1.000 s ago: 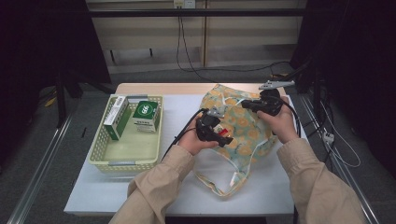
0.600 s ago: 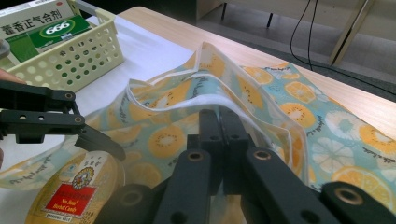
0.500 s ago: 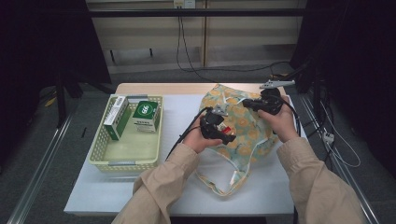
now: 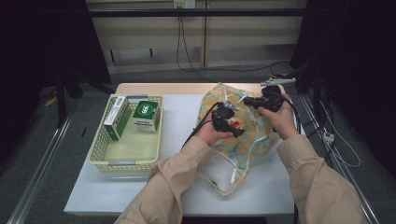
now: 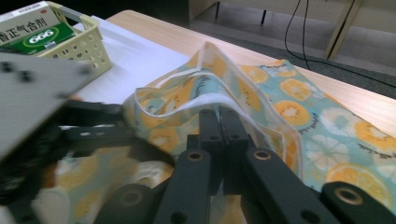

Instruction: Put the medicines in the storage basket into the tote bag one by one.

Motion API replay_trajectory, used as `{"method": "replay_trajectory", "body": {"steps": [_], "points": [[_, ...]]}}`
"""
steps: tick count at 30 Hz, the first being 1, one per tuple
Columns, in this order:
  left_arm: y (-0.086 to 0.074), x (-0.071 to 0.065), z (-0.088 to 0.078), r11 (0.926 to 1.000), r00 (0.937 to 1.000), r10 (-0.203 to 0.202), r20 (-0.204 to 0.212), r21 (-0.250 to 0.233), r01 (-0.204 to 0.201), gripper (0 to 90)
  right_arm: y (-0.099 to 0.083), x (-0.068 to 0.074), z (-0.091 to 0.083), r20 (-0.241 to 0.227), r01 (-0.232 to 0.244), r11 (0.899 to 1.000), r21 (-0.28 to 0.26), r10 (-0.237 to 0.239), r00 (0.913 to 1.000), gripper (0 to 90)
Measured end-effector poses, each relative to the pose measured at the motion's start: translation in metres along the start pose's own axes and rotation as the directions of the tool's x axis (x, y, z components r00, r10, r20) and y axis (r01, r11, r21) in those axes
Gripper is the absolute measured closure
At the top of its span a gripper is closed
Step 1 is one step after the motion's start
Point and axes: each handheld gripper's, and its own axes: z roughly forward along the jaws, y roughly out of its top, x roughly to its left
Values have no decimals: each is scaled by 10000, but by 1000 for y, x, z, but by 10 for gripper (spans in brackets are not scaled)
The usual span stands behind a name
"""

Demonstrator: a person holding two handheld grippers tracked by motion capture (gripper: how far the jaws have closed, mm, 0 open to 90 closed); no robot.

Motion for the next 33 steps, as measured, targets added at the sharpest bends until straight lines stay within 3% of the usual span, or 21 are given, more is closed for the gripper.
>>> {"method": "replay_trajectory", "body": {"steps": [2, 5, 7, 10, 16, 21, 33], "points": [[6, 6, 7, 9988, 9993, -276, -269, -422, 265, 204, 1, 2, 1, 18, -28, 10000, 12, 28, 10000, 900], [10, 17, 13, 9883, 9934, -887, -728, -1309, 787, 190, 2, 3, 1, 142, -58, 10000, 27, 57, 9999, 900], [9, 21, 14, 9883, 9891, -1121, -950, -1146, 1010, 153, 3, 5, 1, 164, -35, 10000, 43, 34, 9999, 900], [5, 17, 10, 9939, 9927, -888, -820, -723, 829, 123, 2, 6, 0, 105, 22, 9999, 103, -23, 9999, 900], [-2, 10, -13, 9985, 9958, -416, -813, -398, 385, 122, 2, 11, -2, 115, 62, 9999, 137, -63, 9999, 900], [-9, 8, -33, 9964, 9956, -503, -786, -714, 447, 123, -1, 19, 0, 21, 173, 9996, 208, -173, 9998, 900], [-23, -1, -76, 9962, 9964, -435, -724, -780, 378, 115, -12, 27, -1, -13, 144, 9995, 269, -144, 9999, 900]]}}
